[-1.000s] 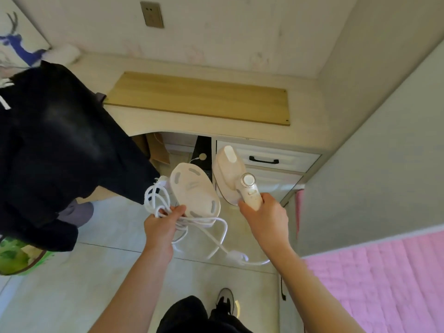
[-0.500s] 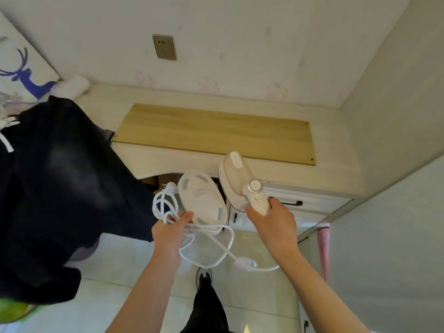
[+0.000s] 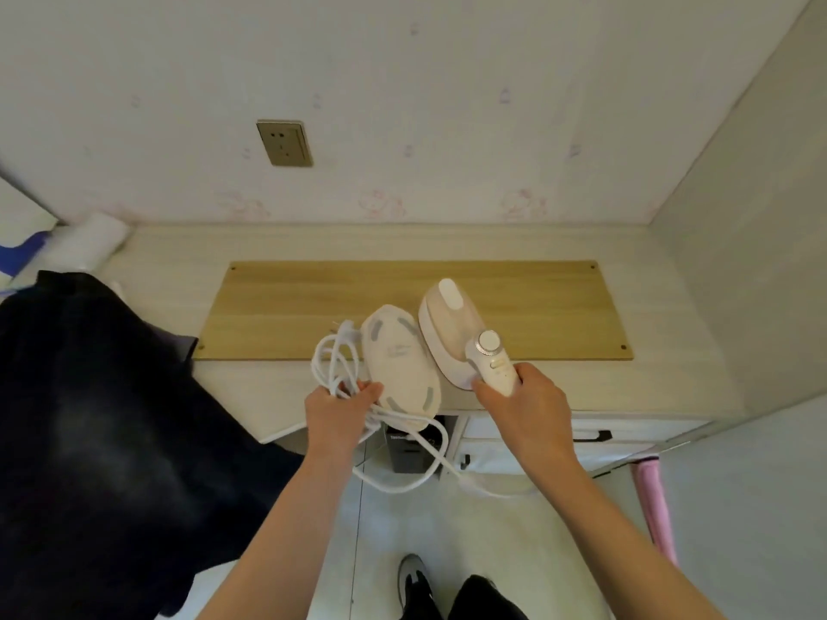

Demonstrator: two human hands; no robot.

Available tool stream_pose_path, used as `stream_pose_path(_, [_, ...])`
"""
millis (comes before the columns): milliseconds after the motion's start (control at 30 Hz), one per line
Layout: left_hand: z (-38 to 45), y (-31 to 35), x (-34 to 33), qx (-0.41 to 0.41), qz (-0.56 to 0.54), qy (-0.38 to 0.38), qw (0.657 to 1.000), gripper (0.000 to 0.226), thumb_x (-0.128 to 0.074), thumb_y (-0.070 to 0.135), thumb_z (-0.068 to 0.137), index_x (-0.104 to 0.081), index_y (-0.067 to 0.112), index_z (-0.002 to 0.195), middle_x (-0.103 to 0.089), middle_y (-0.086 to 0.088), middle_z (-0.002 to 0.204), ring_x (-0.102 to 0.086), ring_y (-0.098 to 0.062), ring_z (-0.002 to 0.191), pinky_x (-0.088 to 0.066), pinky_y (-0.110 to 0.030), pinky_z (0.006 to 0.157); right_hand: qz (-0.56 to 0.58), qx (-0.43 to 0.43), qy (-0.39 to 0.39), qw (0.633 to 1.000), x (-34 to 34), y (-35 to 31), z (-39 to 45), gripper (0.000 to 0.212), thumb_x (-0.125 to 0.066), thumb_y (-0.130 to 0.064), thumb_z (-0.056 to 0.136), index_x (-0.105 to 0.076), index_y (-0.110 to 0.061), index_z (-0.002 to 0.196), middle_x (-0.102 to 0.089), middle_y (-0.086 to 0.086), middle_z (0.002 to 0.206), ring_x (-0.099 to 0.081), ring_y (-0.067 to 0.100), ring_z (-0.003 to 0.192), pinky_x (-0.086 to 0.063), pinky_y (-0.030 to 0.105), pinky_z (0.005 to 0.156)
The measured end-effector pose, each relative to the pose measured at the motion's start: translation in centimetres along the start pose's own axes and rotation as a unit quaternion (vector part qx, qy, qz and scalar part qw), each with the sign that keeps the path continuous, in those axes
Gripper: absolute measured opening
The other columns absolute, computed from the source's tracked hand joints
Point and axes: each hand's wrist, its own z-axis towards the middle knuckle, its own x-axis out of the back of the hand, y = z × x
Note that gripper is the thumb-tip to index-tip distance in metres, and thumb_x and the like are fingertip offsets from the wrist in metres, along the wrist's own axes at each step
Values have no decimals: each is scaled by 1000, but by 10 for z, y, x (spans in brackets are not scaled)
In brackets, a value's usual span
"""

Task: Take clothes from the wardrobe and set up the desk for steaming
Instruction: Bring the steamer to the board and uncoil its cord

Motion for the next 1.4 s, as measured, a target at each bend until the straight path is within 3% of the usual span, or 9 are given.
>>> stream_pose_path(233, [55,24,-55,26,45,-17,998,20,-79,13,77,-66,-1,82,-67,-16,75,-61,-24,61,-46,-29,54,-4,-34,26,999,3,-5,52,34,-65,-46,80,-55,-14,85,-60,0,74,-58,23,73,-43,35,61])
stream_pose_path(533, [96,44,-152,73,95,-45,992,19,-76,19,80,-65,3,78,-61,-8,66,-55,-19,56,-41,-28,51,-6,-64,36,997,27,6,132,30,-66,-44,80,-56,-17,87,-61,-2,77,-58,19,73,-42,31,60])
stream_pose_path(767, [122,48,-207,80,126,-58,987,28,-78,13,76,-56,10,60,-55,-7,57,-48,-19,49,-40,-32,61,-21,-101,37,994,42,22,184,30,-65,-44,81,-56,-17,88,-61,-2,78,-58,18,72,-40,30,58])
stream_pose_path(967, [137,40,-233,104,136,-63,983,22,-79,12,76,-60,5,67,-58,-8,60,-51,-19,49,-40,-27,52,-32,-123,36,991,46,32,208,31,-64,-45,81,-56,-16,87,-61,-1,78,-56,20,71,-37,30,58])
stream_pose_path(1167, [145,38,-252,98,160,-75,979,20,-80,9,74,-62,4,67,-63,-11,64,-61,-25,59,-52,-37,64,-24,-135,33,990,44,39,218,30,-65,-46,80,-54,-19,87,-59,-4,76,-56,18,71,-38,29,58])
stream_pose_path(1300, [144,36,-251,89,186,-93,974,22,-80,9,75,-61,5,64,-62,-10,62,-60,-23,58,-49,-32,60,-20,-144,38,989,40,41,220,30,-66,-45,79,-55,-18,87,-61,-2,77,-58,20,73,-40,31,60])
stream_pose_path(1400, [145,35,-245,99,189,-90,973,23,-80,9,74,-60,6,64,-63,-11,64,-62,-27,62,-55,-39,69,-10,-155,39,987,34,41,220,31,-67,-45,78,-58,-17,88,-62,-1,78,-59,20,74,-44,31,62])
